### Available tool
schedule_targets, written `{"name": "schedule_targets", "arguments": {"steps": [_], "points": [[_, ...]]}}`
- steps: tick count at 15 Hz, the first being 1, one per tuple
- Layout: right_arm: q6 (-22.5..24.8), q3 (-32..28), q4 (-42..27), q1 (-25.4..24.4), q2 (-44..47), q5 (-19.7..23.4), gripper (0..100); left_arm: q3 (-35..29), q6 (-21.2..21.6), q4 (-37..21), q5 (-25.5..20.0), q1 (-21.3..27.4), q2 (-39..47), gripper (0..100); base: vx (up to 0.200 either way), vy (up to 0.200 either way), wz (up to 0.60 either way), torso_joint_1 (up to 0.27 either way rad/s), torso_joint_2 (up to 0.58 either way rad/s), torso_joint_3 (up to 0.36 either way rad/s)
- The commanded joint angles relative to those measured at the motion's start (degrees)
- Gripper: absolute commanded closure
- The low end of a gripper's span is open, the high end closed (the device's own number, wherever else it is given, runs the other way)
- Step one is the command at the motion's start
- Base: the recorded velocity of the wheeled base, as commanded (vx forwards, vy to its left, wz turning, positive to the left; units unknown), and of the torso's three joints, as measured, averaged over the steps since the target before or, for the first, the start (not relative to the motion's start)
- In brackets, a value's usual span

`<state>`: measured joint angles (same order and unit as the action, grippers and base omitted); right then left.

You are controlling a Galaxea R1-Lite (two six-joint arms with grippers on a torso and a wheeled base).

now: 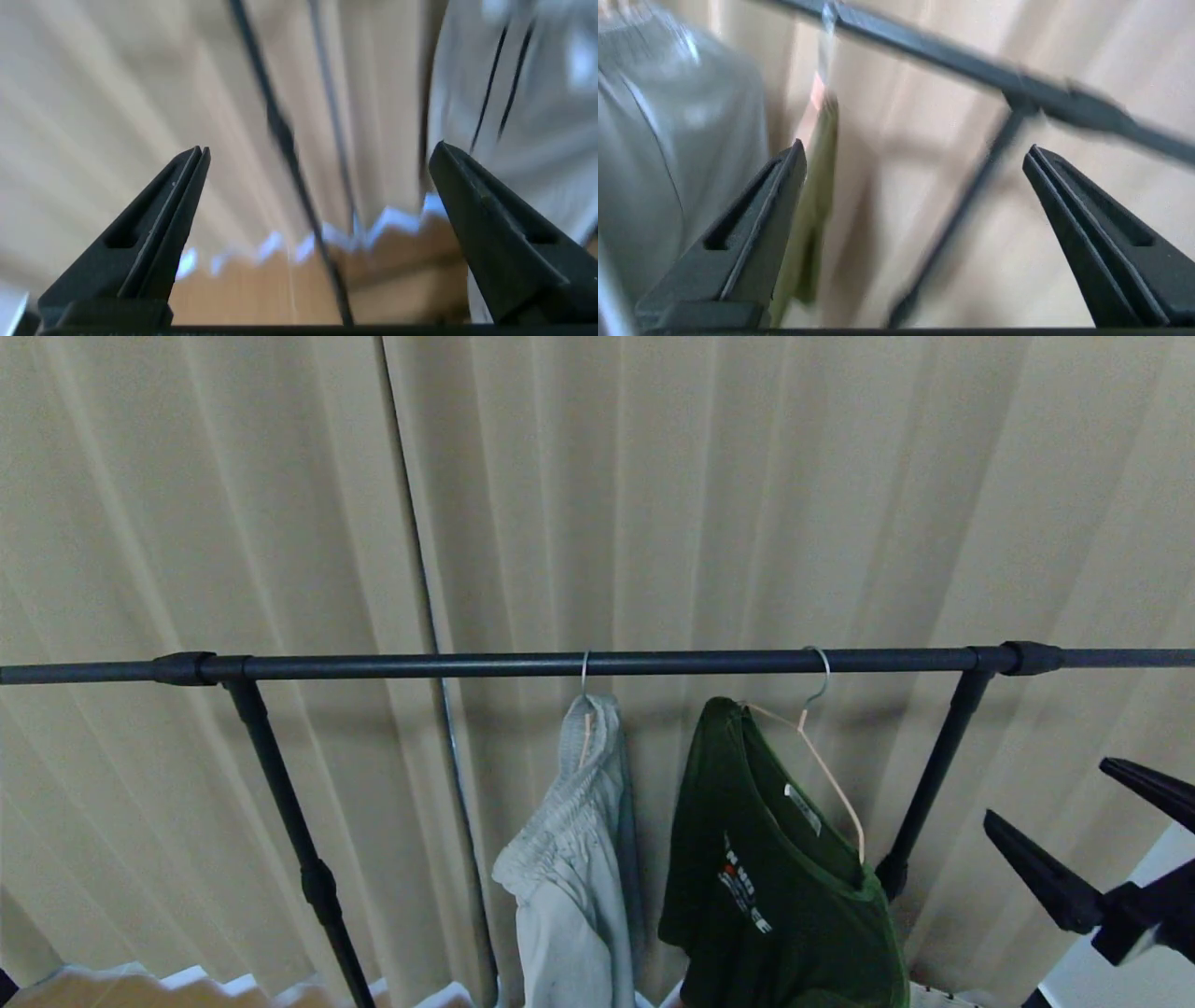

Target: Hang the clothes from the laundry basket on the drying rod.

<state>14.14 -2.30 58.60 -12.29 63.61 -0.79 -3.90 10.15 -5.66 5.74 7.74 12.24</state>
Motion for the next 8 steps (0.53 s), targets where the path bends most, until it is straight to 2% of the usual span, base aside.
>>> {"name": "schedule_targets", "arguments": {"steps": [1, 2, 4, 5, 6, 8], "points": [[-0.08, -1.04, -20.37, 4.03, -18.43, -0.26, 0, -1.02, -3.74, -1.02, 0.41, -1.15, -6.00, 0, 0.000, 0.000, 0.00, 0.000, 0.00, 0.000], [-0.17, -2.09, -28.45, 5.70, -23.01, -0.44, 0, -1.11, -5.23, -1.37, 0.67, -1.24, -5.65, 0, 0.000, 0.000, 0.00, 0.000, 0.00, 0.000], [-1.05, -5.61, -47.79, 9.74, -33.90, -0.35, 0, -1.46, -6.81, -2.87, 2.70, -4.49, -5.30, 0, 0.000, 0.000, 0.00, 0.000, 0.00, 0.000], [-1.31, -5.87, -49.55, 10.09, -35.13, -0.35, 0, -1.55, -6.90, -2.96, 2.78, -5.02, -5.30, 0, 0.000, 0.000, 0.00, 0.000, 0.00, 0.000], [-2.19, -6.49, -60.53, 11.58, -43.40, -0.35, 0, -1.55, -7.08, -3.04, 2.78, -8.88, -6.09, 0, 0.000, 0.000, 0.00, 0.000, 0.00, 0.000], [-2.19, -6.22, -66.95, 12.20, -50.34, -0.35, 0, -1.28, -7.17, -2.78, 2.61, -9.67, -8.02, 0, 0.000, 0.000, 0.00, 0.000, 0.00, 0.000]]}}
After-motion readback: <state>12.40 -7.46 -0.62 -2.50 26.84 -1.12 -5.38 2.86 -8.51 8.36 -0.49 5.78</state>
